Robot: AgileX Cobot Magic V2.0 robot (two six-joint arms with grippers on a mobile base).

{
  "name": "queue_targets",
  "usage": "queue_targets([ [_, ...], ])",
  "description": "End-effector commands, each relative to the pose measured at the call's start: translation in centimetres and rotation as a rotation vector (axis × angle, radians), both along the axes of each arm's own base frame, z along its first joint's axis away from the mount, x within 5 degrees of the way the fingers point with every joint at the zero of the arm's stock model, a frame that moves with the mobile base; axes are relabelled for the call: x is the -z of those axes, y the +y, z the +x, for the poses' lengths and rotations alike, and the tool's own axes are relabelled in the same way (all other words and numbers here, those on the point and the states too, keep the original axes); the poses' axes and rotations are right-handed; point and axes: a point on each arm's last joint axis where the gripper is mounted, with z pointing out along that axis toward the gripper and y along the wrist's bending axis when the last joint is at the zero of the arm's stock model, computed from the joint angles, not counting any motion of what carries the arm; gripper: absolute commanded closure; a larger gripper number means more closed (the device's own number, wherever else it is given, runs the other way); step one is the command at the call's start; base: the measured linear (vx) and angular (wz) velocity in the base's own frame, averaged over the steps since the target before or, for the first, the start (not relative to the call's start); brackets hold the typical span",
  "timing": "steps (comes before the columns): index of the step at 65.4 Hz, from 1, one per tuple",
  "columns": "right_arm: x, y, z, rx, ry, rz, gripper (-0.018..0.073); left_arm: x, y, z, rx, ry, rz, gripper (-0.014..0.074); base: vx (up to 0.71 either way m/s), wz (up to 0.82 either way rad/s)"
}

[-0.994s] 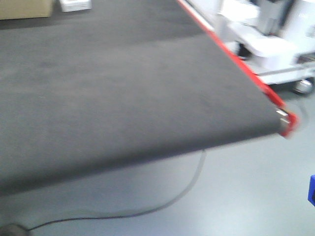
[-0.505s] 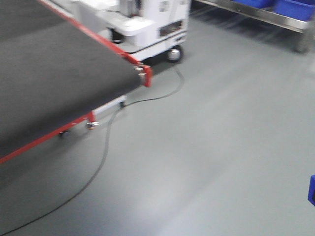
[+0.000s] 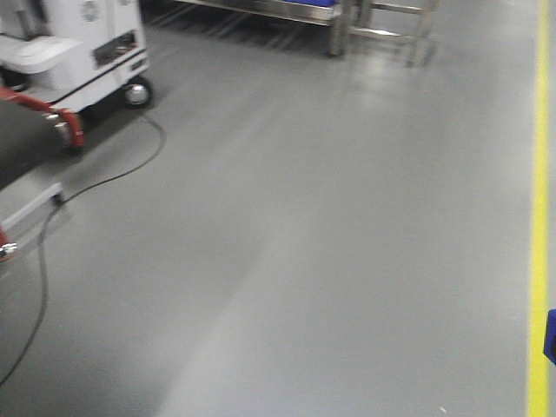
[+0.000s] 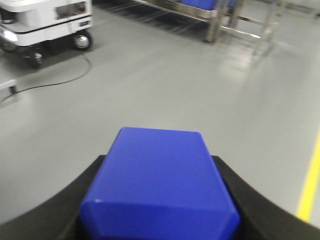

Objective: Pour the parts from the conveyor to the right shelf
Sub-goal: 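Turn the base away from the conveyor and drive along the aisle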

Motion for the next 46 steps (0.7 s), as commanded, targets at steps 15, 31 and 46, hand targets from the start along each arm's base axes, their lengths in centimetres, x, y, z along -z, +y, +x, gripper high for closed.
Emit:
queue_targets([
  [15, -1.51, -0.16, 0.23, 0.018, -0.089, 0.001, 0.0561, -1.34, -0.06, -0.07, 0.007, -0.100, -0.009, 0.0603, -0.21, -0.73],
  [31, -1.51, -0.16, 0.23, 0.018, -0.089, 0.001, 0.0561, -1.34, -0.06, -0.07, 0.007, -0.100, -0.009, 0.0603, -0.17, -0.67],
  [46, -1.51, -0.16, 0.23, 0.018, -0.089, 0.001, 0.0561, -1.34, -0.06, -0.07, 0.007, -0.100, -0.009, 0.0603, -0.14, -0.55],
])
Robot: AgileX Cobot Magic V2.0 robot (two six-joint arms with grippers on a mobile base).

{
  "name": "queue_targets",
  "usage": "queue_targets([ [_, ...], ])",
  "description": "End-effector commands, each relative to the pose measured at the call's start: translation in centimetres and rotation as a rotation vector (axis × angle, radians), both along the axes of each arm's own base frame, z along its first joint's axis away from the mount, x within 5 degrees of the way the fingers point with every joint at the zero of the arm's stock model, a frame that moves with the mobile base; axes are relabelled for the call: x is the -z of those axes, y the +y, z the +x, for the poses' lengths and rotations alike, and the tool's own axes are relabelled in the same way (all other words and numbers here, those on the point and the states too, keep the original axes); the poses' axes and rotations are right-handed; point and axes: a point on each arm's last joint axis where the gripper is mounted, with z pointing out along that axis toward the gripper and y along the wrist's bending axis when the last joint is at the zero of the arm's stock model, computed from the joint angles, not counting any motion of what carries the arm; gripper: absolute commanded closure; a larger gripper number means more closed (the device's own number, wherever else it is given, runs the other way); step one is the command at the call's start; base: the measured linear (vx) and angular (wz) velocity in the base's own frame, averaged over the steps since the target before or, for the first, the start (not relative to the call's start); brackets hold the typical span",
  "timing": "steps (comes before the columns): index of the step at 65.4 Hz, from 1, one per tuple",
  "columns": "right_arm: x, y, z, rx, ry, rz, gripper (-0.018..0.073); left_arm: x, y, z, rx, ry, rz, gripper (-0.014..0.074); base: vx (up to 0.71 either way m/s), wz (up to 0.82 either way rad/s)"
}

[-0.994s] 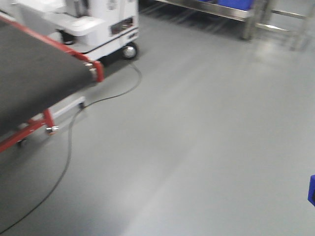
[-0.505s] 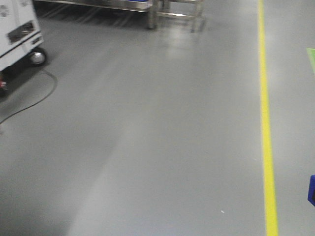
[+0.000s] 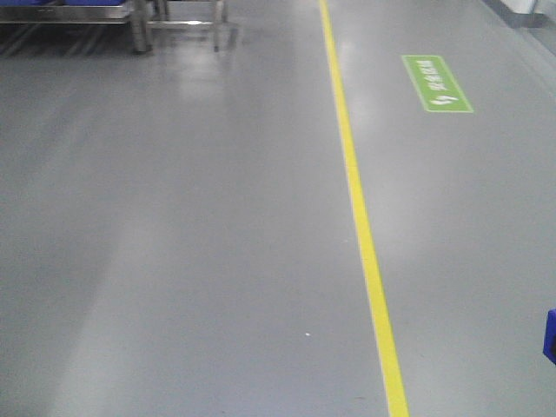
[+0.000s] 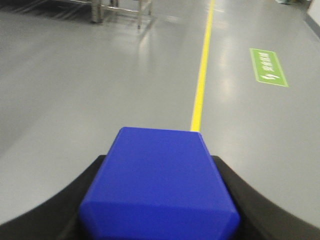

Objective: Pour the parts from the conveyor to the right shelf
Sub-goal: 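Turn the base away from the conveyor and drive along the aisle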

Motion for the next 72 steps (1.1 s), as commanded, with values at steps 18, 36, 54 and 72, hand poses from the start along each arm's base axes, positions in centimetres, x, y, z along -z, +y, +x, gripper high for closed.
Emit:
queue_targets([
  [18, -1.51, -0.16, 0.23, 0.018, -0.089, 0.001, 0.0561, -1.34, -0.06, -0.07, 0.007, -0.100, -0.009, 0.0603, -0.07, -0.41],
  [36, -1.50, -0.17, 0.23, 0.020, -0.089, 0.001, 0.0561, -1.34, -0.06, -0.07, 0.007, -0.100, -0.009, 0.0603, 0.01, -0.13],
  [54, -1.50, -0.17, 0.23, 0.020, -0.089, 0.001, 0.0561, -1.34, -0.06, -0.07, 0.007, -0.100, -0.009, 0.0603, 0.08, -0.02],
  [72, -1.50, -0.17, 0.23, 0.020, -0.089, 0.001, 0.0561, -1.34, -0.06, -0.07, 0.007, -0.100, -0.009, 0.0603, 0.16, -0.13],
])
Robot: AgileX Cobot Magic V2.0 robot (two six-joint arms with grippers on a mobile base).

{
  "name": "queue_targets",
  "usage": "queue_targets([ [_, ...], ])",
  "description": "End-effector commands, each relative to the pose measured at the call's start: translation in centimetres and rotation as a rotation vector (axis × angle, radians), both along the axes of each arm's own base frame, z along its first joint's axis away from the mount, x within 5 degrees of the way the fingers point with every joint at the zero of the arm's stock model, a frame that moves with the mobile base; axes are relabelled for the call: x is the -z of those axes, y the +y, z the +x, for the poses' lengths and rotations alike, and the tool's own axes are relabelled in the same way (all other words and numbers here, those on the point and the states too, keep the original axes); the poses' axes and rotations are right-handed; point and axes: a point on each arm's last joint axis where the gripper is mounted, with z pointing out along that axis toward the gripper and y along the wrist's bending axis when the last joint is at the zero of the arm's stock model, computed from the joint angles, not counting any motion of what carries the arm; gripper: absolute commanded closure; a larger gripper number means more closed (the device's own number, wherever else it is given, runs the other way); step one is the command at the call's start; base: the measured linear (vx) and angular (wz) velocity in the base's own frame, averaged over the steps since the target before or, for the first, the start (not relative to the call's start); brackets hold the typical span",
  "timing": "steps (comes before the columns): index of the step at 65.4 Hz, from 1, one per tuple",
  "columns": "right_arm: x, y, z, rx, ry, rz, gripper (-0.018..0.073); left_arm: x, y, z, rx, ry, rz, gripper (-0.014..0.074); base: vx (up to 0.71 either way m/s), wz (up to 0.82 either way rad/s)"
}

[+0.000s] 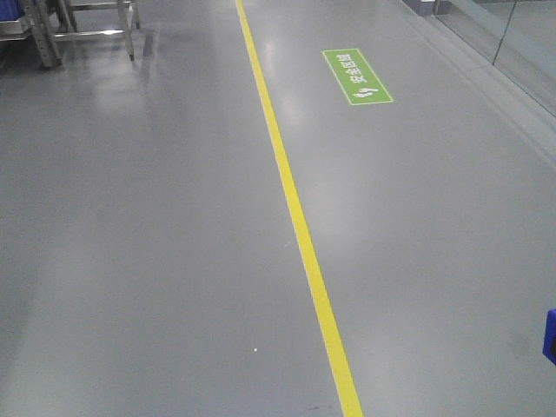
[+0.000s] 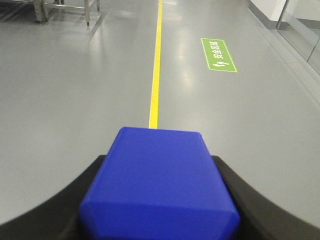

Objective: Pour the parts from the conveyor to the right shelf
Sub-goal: 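Turn the base away from the conveyor and drive along the aisle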

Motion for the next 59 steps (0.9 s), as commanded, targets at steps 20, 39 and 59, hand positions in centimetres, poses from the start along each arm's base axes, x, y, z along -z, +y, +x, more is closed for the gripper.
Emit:
queue_targets([
  [20, -1.50, -0.17, 0.23, 0.020, -0.089, 0.001, 0.0561, -1.34, -0.06, -0.07, 0.007, -0.100, -0.009, 0.0603, 0.29, -0.08],
  [39, -1.50, -0.17, 0.23, 0.020, -0.089, 0.001, 0.0561, -1.34, -0.06, -0.07, 0.007, -0.100, -0.009, 0.0603, 0.38, 0.03],
  [59, -1.50, -0.17, 0.23, 0.020, -0.089, 0.001, 0.0561, -1.34, -0.06, -0.07, 0.007, -0.100, -0.009, 0.0603, 0.42, 0.04],
])
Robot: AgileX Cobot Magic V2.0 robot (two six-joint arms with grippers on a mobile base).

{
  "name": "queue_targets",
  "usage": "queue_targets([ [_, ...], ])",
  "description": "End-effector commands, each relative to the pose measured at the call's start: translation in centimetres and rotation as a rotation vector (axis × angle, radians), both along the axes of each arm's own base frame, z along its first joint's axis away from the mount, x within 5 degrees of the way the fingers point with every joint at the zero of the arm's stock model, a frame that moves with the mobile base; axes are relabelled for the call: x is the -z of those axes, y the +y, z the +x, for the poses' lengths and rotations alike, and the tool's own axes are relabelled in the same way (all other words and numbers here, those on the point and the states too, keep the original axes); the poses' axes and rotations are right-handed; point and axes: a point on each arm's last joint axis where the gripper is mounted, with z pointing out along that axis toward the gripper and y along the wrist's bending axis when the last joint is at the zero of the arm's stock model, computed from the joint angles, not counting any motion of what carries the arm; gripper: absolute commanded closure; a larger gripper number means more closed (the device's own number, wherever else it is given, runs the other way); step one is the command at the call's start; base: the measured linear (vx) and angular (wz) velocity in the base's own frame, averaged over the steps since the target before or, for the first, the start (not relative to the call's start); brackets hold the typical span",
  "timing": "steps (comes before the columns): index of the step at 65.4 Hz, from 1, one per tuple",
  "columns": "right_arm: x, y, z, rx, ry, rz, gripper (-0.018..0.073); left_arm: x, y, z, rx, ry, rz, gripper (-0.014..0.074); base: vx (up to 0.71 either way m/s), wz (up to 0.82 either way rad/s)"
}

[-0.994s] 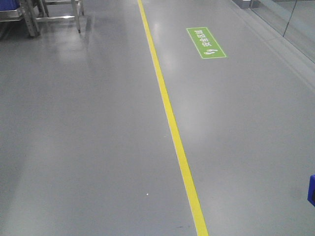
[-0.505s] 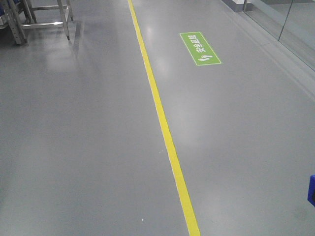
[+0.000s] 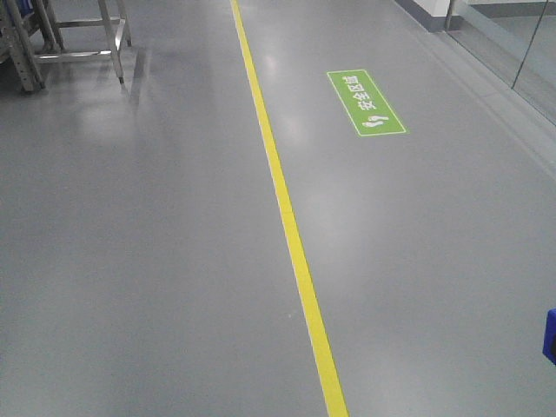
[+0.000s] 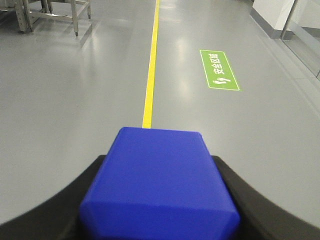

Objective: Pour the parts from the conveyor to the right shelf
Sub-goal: 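Turn the base away from the conveyor and drive along the aisle, then drive down the aisle past the yellow floor line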

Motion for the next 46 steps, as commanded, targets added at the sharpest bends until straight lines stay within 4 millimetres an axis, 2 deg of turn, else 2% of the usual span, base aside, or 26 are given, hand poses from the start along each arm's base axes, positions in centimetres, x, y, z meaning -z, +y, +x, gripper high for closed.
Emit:
queue_targets([
  [1, -1.50, -0.17, 0.23, 0.020, -0.089, 0.001, 0.0561, -1.34, -0.06, -0.07, 0.007, -0.100, -0.009, 0.0603, 0.46, 0.02],
  [46, -1.50, -0.17, 0.23, 0.020, -0.089, 0.001, 0.0561, -1.34, -0.06, -0.07, 0.007, -0.100, -0.009, 0.0603, 0.53, 0.01],
])
